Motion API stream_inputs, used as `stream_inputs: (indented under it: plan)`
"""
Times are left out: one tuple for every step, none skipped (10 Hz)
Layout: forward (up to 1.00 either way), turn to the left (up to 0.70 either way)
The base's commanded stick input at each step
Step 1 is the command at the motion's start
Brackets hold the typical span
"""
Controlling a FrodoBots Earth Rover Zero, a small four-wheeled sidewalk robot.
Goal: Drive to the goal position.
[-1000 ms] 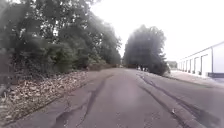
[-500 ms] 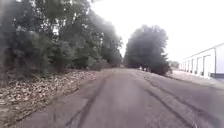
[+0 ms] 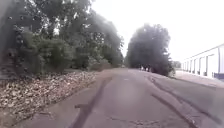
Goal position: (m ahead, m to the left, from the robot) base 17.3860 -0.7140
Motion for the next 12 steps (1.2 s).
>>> stream_inputs:
  plan:
    - [0.85, 0.00]
    - [0.85, 0.00]
    - [0.85, 0.00]
    - [0.85, 0.00]
    - [0.85, -0.13]
    - [0.85, -0.29]
    - [0.85, -0.32]
    - [0.85, -0.34]
    - [0.85, -0.34]
    - [0.85, -0.34]
    - [0.85, -0.34]
    - [0.85, -0.31]
